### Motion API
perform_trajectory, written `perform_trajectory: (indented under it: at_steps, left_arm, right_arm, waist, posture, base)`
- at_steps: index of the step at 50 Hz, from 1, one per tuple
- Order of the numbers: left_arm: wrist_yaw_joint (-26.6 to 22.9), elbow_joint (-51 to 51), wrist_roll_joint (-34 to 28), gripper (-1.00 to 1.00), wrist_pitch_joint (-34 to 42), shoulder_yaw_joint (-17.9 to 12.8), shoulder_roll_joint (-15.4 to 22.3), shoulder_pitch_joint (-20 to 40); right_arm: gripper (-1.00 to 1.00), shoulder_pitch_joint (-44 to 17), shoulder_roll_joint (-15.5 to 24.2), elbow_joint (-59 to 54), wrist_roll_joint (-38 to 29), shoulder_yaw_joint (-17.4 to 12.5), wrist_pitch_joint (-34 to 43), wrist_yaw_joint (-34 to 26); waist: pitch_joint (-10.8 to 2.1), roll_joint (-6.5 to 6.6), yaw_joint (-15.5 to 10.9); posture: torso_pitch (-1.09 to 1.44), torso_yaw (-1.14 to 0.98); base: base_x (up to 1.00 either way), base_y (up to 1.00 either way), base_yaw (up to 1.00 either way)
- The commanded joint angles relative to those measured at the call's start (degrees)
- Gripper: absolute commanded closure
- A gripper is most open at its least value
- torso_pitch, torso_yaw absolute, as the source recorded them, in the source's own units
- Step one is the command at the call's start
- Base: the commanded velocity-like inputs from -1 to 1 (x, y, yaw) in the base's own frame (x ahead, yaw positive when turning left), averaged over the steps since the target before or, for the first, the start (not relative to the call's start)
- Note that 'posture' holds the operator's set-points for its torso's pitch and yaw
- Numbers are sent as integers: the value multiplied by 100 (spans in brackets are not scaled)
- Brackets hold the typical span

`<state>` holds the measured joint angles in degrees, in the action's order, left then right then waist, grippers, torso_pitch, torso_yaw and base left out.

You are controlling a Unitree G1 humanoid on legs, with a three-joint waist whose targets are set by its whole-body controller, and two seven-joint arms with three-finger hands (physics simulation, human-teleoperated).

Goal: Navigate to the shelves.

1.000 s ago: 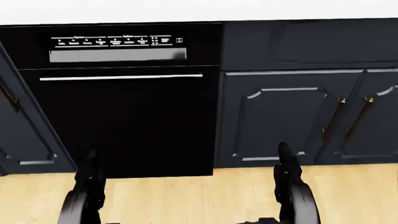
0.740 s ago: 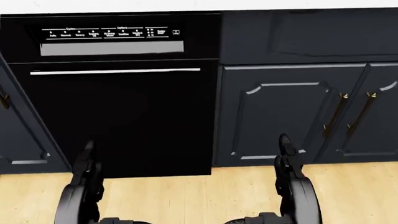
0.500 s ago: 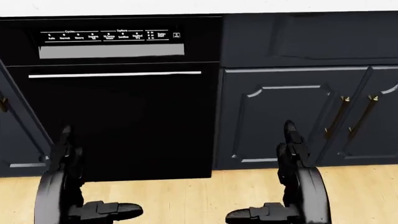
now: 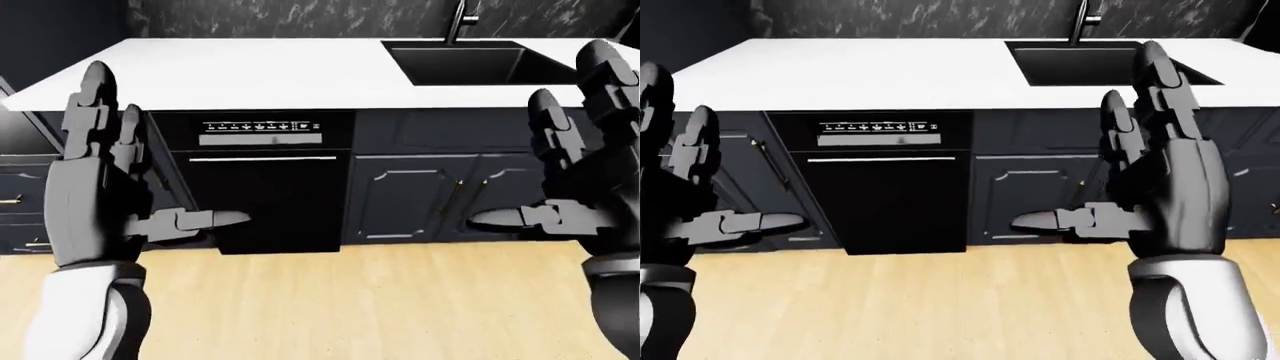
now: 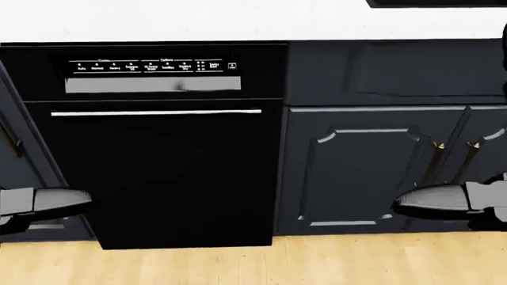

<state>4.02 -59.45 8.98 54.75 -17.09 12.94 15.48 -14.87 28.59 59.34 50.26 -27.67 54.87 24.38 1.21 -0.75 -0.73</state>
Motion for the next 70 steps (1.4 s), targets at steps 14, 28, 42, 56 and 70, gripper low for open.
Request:
perform_trajectory:
  at_steps: [14, 28, 42, 56, 70]
  left_arm:
    - [3248, -55, 4711, -100, -588, -1341, 2641, -128]
    - [3533, -55, 5097, -100, -781, -1486, 2914, -262]
    - [3454, -55, 5002, -100, -851, -1458, 2874, -371]
    - [3447, -55, 5046, -100, -870, -1479, 2920, -390]
    - [3361, -55, 5086, -100, -951, -1385, 2800, -380]
  right_arm:
    - [-100, -43, 1166, 66, 2110, -567, -700, 1540]
    - [-100, 125, 1383, 66, 2399, -889, -1030, 1621]
    - [-100, 234, 1311, 66, 2235, -811, -1014, 1593]
    - [-100, 266, 1358, 66, 2293, -829, -1052, 1602]
    - [-100, 259, 1294, 66, 2239, -841, -1039, 1561]
  waist:
    - [187, 2, 25]
    - [195, 50, 25]
    - [100, 98, 95]
    - [178, 323, 107]
    - [142, -39, 135]
  posture:
    - [0, 0]
    - [0, 0]
    - [0, 0]
    - [0, 0]
    - [0, 0]
  base:
    - [0, 0, 0]
    - [0, 0, 0]
    - [0, 0, -13]
    - [0, 0, -28]
    - [0, 0, -26]
